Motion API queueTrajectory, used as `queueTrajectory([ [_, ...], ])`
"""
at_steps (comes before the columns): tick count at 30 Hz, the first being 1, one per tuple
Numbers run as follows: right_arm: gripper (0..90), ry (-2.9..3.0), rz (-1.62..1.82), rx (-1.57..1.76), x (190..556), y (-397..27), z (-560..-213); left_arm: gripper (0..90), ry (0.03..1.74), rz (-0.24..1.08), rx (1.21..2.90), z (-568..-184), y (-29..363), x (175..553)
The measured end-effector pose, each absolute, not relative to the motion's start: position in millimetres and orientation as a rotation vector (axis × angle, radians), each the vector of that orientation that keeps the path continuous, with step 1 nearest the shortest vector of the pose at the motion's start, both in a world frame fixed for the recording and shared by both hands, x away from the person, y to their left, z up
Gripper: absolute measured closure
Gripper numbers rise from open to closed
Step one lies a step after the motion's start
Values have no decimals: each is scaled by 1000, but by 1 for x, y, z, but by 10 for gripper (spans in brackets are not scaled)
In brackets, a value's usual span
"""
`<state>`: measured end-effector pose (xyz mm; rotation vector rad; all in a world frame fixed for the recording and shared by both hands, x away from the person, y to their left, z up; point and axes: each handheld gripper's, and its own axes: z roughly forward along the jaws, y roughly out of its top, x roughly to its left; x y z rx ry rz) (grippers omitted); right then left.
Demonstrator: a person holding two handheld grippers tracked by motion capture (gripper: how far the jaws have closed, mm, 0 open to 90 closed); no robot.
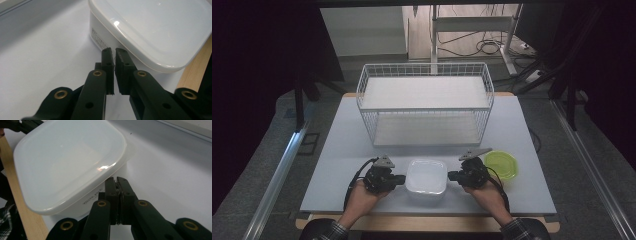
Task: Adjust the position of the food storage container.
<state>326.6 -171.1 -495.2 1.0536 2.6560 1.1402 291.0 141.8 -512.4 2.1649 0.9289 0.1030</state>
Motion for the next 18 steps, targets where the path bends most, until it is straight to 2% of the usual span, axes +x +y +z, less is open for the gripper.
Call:
queueTrajectory([
  [6, 862, 2628, 1125, 1016, 328, -172, -493, 789, 940, 125, 2165, -514, 145, 289],
  [9, 816, 2592, 1125, 987, 324, -176, -487, 657, 939, 177, 2157, -512, 151, 286],
  [13, 651, 2546, 1149, 956, 317, -183, -481, 390, 922, 174, 2113, -512, 161, 283],
  [15, 555, 2528, 1169, 948, 314, -186, -479, 297, 919, 163, 2096, -513, 165, 282],
  [18, 412, 2508, 1191, 942, 310, -188, -478, 204, 912, 154, 2076, -513, 170, 280],
])
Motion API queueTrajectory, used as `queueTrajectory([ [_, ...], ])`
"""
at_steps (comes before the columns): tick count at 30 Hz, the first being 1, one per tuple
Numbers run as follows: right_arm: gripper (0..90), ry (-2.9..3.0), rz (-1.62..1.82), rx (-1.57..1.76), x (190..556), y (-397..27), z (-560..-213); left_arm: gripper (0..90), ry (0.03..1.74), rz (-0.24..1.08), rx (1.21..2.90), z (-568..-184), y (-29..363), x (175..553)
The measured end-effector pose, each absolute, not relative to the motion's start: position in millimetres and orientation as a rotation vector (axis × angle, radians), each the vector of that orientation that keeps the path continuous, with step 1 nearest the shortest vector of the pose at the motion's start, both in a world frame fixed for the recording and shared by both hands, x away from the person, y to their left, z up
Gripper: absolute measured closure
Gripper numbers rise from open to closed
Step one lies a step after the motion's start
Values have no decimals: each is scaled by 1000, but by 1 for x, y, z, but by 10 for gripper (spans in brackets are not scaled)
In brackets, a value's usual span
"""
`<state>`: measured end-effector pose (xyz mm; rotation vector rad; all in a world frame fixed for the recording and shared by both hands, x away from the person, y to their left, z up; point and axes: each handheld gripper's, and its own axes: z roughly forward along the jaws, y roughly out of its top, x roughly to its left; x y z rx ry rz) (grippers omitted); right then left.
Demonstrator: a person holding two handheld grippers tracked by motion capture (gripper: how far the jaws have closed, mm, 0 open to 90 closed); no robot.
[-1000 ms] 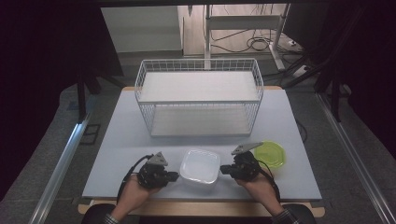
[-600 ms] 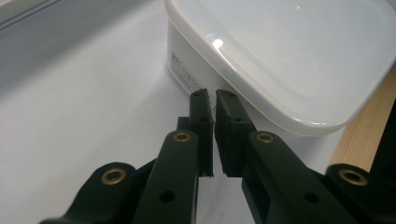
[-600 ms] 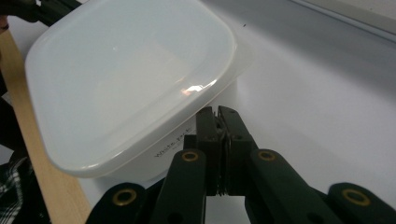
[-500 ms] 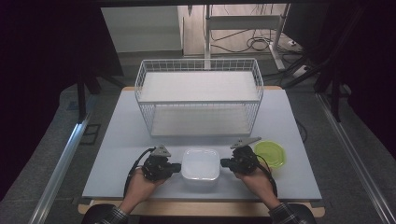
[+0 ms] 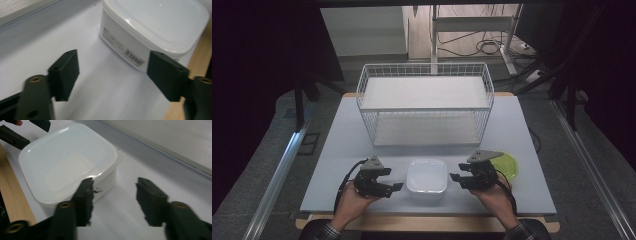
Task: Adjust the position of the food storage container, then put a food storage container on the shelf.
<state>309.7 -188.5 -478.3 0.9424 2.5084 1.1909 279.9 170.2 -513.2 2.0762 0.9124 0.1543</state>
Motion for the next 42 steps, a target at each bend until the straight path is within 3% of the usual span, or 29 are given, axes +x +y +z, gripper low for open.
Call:
queueTrajectory([
  [2, 335, 2501, 1206, 935, 307, -190, -478, 126, 900, 191, 2088, -513, 172, 278],
  [8, 218, 2491, 1224, 931, 302, -192, -481, 67, 859, 226, 2070, -514, 175, 276],
  [14, 124, 2494, 1254, 922, 303, -190, -485, 48, 835, 246, 2037, -516, 176, 278],
  [26, 24, 2500, 1247, 931, 302, -181, -485, 54, 812, 223, 2073, -507, 166, 281],
  [32, 32, 2504, 1250, 952, 302, -176, -483, 34, 742, 201, 2070, -498, 158, 280],
  [42, 128, 2519, 1250, 931, 299, -164, -478, 112, 712, 151, 2078, -493, 143, 294],
])
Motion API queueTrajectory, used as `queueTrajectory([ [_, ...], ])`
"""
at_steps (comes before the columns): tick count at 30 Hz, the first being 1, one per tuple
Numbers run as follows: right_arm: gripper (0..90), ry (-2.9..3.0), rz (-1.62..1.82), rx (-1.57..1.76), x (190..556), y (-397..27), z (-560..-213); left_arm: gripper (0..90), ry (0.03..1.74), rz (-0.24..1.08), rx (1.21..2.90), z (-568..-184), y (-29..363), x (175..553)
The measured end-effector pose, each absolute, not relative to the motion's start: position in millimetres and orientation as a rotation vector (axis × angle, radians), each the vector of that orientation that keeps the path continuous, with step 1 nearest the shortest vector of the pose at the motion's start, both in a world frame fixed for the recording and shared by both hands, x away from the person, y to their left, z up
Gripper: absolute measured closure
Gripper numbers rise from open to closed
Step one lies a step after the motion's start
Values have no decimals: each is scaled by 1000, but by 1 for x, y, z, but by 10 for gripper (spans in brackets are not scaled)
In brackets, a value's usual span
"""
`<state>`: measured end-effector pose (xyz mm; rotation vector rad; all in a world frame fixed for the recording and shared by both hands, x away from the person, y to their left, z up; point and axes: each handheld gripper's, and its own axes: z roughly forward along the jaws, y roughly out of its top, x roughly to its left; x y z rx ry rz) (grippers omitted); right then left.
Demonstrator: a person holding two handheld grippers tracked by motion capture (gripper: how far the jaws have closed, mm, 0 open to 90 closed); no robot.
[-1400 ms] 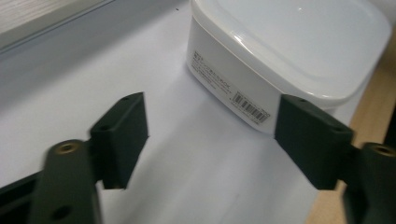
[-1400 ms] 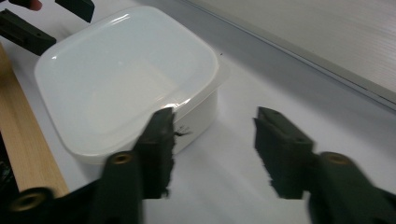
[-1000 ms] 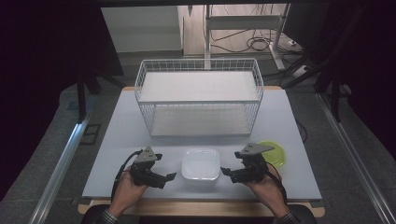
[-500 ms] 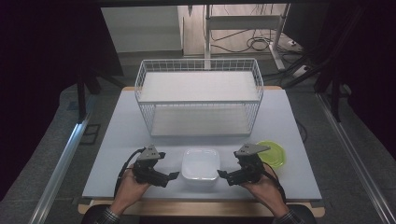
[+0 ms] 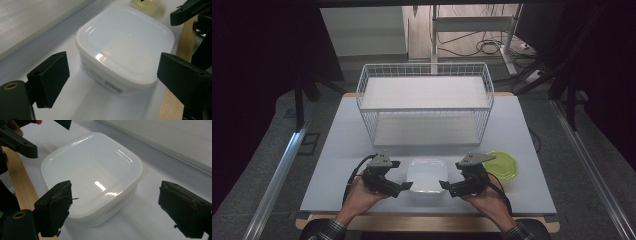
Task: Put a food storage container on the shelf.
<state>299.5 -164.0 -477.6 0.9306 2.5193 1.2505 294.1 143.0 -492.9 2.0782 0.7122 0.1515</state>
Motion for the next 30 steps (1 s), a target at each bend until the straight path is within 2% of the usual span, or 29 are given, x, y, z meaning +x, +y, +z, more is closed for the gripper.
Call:
queueTrajectory([
  [13, 145, 2586, 1234, 992, 306, -157, -488, 131, 751, 12, 2096, -505, 130, 310],
  [17, 182, 2621, 1278, 1046, 311, -157, -491, 142, 771, -74, 2080, -507, 131, 311],
  [23, 313, 2669, 1314, 1144, 313, -159, -491, 210, 810, -90, 2085, -504, 132, 306],
  [28, 549, 2651, 1352, 1309, 314, -170, -486, 400, 862, -80, 2059, -499, 139, 300],
  [30, 606, 2645, 1372, 1373, 314, -174, -484, 475, 886, -65, 2047, -496, 139, 297],
])
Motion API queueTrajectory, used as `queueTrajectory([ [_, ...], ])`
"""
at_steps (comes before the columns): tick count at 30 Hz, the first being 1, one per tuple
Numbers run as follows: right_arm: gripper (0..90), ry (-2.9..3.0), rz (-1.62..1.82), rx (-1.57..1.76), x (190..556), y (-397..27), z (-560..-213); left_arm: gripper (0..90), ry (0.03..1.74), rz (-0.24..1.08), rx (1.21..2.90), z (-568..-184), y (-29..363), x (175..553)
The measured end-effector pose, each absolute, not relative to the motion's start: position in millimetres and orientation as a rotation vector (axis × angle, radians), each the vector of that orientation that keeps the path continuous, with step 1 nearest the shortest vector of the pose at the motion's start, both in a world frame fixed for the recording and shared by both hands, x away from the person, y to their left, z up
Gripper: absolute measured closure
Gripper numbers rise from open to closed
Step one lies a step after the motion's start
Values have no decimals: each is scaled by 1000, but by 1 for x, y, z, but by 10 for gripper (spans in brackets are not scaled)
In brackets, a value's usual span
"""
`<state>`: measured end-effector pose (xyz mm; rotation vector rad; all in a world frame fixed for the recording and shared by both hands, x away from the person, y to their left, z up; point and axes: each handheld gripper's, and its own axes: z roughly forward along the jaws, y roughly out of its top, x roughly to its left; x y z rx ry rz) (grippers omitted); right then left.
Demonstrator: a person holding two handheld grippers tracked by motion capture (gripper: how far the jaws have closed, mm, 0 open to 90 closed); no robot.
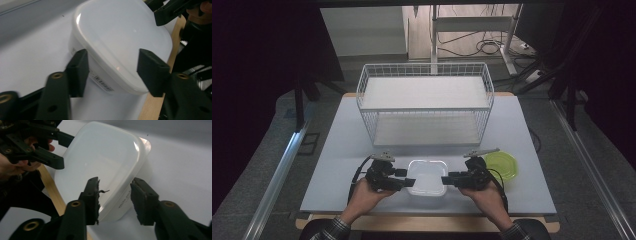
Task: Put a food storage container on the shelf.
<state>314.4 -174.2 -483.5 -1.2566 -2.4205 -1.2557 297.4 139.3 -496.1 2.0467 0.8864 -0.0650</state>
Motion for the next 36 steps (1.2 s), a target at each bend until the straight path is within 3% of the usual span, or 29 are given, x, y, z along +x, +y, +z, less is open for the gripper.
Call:
queueTrajectory([
  [4, 711, -2417, -1306, -1291, 312, -177, -477, 633, 935, 23, 1999, -489, 141, 294],
  [10, 797, -2506, -1416, -1282, 310, -176, -473, 772, 968, 81, 1966, -486, 144, 293],
  [20, 798, -2577, -1524, -1238, 307, -173, -466, 785, 974, 117, 1936, -482, 144, 294],
  [36, 799, -2587, -1636, -1149, 322, -169, -426, 788, 927, 216, 1912, -435, 152, 301],
])
